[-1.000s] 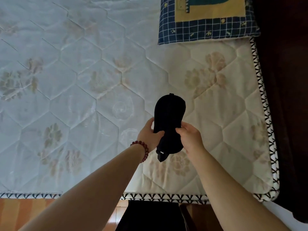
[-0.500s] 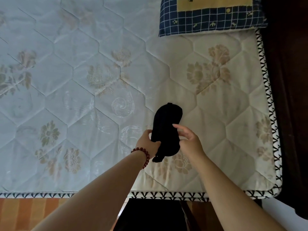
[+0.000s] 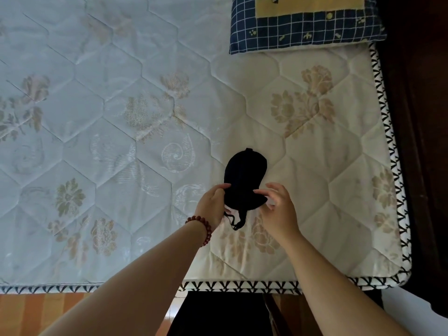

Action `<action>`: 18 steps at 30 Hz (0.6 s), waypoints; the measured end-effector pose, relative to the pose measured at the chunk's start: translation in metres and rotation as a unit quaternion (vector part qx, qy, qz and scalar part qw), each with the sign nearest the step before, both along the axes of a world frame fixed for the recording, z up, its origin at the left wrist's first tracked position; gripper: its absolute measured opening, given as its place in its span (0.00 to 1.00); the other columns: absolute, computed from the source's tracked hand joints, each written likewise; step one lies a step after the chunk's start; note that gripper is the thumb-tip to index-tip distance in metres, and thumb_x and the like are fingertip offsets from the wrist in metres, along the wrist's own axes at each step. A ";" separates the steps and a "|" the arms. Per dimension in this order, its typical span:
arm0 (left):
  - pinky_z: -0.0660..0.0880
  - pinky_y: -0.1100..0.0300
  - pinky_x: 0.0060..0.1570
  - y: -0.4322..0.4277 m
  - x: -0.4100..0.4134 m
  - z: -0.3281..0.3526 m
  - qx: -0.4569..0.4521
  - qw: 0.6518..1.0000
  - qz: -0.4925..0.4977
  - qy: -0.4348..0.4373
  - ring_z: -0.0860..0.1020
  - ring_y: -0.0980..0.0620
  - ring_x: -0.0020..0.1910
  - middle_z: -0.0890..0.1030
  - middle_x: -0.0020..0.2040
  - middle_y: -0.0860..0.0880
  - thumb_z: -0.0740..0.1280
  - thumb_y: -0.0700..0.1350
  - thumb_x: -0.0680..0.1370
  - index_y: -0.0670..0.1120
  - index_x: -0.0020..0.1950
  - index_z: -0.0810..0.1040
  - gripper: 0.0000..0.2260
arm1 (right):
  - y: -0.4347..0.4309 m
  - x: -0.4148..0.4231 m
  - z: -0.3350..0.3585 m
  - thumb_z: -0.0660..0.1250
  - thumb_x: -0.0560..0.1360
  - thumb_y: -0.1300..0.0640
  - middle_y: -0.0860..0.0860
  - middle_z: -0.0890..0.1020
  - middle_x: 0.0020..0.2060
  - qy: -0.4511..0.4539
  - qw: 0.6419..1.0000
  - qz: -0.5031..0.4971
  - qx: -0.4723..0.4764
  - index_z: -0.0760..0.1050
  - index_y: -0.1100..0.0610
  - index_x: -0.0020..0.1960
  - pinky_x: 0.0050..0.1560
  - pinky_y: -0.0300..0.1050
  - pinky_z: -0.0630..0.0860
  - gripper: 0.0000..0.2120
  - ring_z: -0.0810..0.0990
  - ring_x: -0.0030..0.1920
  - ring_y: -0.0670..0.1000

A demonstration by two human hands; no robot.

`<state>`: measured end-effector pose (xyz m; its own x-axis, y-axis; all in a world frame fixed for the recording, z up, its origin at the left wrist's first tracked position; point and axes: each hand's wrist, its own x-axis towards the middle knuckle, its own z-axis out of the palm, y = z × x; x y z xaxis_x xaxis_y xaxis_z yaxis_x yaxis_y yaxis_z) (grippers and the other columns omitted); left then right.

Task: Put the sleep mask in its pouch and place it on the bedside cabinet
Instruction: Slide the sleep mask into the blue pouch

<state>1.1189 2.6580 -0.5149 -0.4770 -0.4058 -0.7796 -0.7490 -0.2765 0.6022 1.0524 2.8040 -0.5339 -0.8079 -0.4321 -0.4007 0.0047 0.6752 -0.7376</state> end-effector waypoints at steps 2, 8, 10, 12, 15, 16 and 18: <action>0.73 0.59 0.39 -0.001 0.002 0.000 0.005 1.000 0.011 0.022 0.77 0.51 0.35 0.80 0.49 0.48 0.51 0.39 0.76 0.55 0.55 0.77 0.19 | -0.001 -0.001 -0.001 0.68 0.75 0.62 0.45 0.70 0.59 0.011 1.000 -0.004 -0.002 0.80 0.58 0.53 0.57 0.40 0.71 0.07 0.70 0.60 0.43; 0.70 0.70 0.43 0.002 0.010 -0.001 -0.180 0.971 -0.152 0.046 0.73 0.55 0.52 0.69 0.56 0.54 0.62 0.32 0.73 0.55 0.56 0.77 0.20 | -0.006 0.003 0.000 0.61 0.79 0.56 0.45 0.78 0.37 -0.055 0.997 -0.057 -0.005 0.76 0.56 0.48 0.34 0.27 0.67 0.07 0.75 0.38 0.44; 0.69 0.66 0.49 0.002 0.007 -0.003 -0.201 0.967 -0.143 0.061 0.73 0.55 0.51 0.70 0.55 0.54 0.66 0.40 0.75 0.52 0.54 0.79 0.11 | -0.006 0.003 -0.003 0.61 0.79 0.57 0.42 0.75 0.33 -0.067 0.995 -0.071 -0.002 0.75 0.55 0.46 0.33 0.25 0.68 0.06 0.74 0.35 0.41; 0.69 0.68 0.44 0.002 0.003 -0.005 -0.199 0.969 -0.142 0.048 0.74 0.55 0.46 0.73 0.53 0.54 0.64 0.45 0.77 0.49 0.55 0.79 0.08 | -0.006 0.004 -0.004 0.61 0.79 0.58 0.41 0.74 0.32 -0.074 0.994 -0.082 0.006 0.73 0.51 0.42 0.32 0.25 0.68 0.07 0.73 0.34 0.40; 0.66 0.68 0.32 0.001 -0.003 -0.008 -0.192 0.969 -0.151 0.021 0.73 0.56 0.36 0.77 0.45 0.52 0.61 0.48 0.78 0.48 0.54 0.78 0.10 | -0.007 0.003 -0.009 0.63 0.78 0.55 0.47 0.79 0.38 -0.102 0.988 -0.112 0.008 0.74 0.55 0.45 0.34 0.29 0.69 0.05 0.78 0.39 0.45; 0.66 0.67 0.32 0.000 -0.004 -0.009 -0.187 0.971 -0.150 0.019 0.73 0.56 0.36 0.78 0.43 0.53 0.61 0.48 0.78 0.49 0.53 0.78 0.09 | -0.007 0.003 -0.011 0.64 0.78 0.53 0.49 0.80 0.39 -0.111 0.986 -0.122 0.013 0.75 0.57 0.47 0.35 0.33 0.70 0.07 0.79 0.40 0.48; 0.67 0.67 0.30 0.000 -0.006 -0.012 -0.170 0.976 -0.135 0.002 0.74 0.58 0.36 0.77 0.41 0.56 0.62 0.50 0.77 0.51 0.53 0.75 0.08 | -0.009 0.002 -0.014 0.64 0.77 0.51 0.51 0.80 0.39 -0.120 0.983 -0.134 0.034 0.75 0.61 0.48 0.35 0.37 0.70 0.12 0.79 0.41 0.51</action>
<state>1.1133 2.6580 -0.5273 -0.6052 -0.5001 -0.6194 -0.7644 0.1481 0.6275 1.0541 2.7949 -0.5481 -0.7674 -0.1813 -0.6150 0.3586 0.6738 -0.6461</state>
